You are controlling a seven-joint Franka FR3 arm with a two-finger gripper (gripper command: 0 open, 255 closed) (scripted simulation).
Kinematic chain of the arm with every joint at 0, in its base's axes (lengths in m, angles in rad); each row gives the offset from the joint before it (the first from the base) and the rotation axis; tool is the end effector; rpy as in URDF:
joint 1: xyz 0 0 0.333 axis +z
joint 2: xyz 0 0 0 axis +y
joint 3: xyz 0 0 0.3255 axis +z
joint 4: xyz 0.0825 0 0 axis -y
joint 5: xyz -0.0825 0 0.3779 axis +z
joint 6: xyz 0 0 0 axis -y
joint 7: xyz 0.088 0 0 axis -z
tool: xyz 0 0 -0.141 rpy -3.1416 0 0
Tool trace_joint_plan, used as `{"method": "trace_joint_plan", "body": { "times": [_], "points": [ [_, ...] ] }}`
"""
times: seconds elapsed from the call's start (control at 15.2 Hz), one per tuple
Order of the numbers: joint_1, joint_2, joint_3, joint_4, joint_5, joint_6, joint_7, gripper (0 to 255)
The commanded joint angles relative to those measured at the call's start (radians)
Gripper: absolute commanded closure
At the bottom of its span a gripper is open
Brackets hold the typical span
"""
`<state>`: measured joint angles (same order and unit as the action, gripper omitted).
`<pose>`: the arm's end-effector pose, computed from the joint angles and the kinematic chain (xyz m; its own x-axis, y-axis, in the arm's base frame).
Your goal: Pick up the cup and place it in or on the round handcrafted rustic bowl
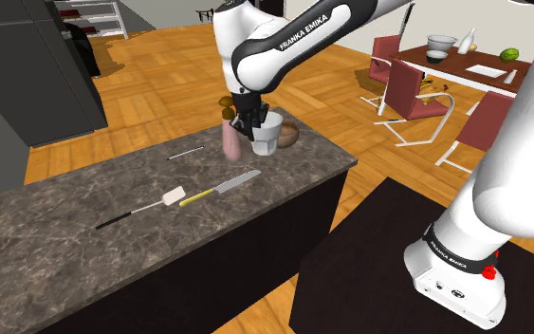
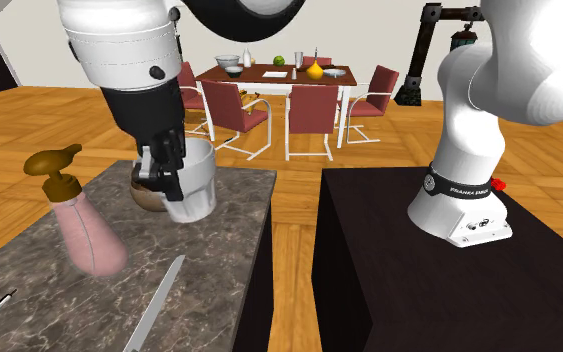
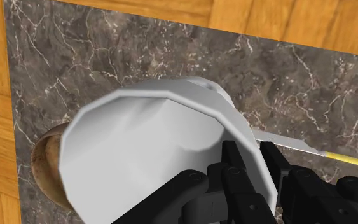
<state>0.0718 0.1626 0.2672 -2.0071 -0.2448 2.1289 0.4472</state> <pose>0.5500 0.1721 0.3558 0.9992 0.0251 0.0304 0.0199 -0.9866 0.1621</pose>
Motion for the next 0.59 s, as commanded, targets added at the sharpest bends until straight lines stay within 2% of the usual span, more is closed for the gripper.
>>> {"method": "trace_joint_plan", "body": {
  "times": [0.0,0.53],
  "points": [
    [-0.023,0.018,-0.018,0.023,-0.004,0.002,-0.042,255],
    [-0.115,0.114,-0.084,0.179,-0.005,-0.029,-0.211,255]
  ]
}}
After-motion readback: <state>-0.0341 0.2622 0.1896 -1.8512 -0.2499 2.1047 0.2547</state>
